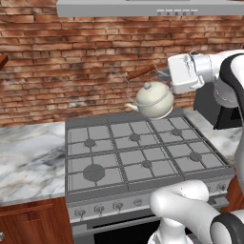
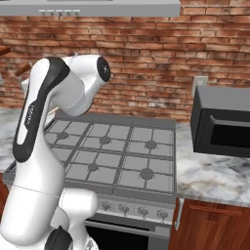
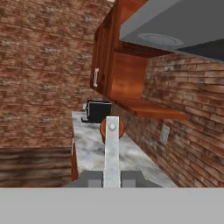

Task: Pick the kettle from the cabinet and place it on a stove burner. Then pick the pot from the counter and place it on another stove burner. Finally, turn both burners on.

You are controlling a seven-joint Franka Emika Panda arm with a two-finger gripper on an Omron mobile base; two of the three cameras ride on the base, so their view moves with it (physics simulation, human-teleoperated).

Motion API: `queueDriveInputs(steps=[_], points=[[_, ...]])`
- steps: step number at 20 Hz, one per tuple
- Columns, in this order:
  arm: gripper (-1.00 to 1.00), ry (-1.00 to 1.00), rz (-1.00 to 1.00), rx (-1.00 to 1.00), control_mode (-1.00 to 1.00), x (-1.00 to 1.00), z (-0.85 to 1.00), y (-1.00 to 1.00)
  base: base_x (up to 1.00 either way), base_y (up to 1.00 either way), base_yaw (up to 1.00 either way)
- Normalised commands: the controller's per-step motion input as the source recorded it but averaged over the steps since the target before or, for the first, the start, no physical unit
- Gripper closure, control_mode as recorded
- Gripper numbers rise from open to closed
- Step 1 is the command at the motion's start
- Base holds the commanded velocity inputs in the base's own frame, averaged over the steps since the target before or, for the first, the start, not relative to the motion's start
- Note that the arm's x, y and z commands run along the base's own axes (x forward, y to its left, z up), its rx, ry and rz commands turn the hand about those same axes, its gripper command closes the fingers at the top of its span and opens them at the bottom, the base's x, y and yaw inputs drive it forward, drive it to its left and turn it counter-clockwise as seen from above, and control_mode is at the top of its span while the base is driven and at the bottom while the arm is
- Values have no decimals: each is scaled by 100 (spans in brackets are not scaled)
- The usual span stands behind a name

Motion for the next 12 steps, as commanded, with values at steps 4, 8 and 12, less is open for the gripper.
queueDriveInputs(steps=[4,8,12], points=[[100,4,5,3,-100,23,-10,12,0,0,0],[100,1,4,3,-100,20,-8,9,0,0,0],[100,0,5,4,-100,15,-16,4,0,0,0]])
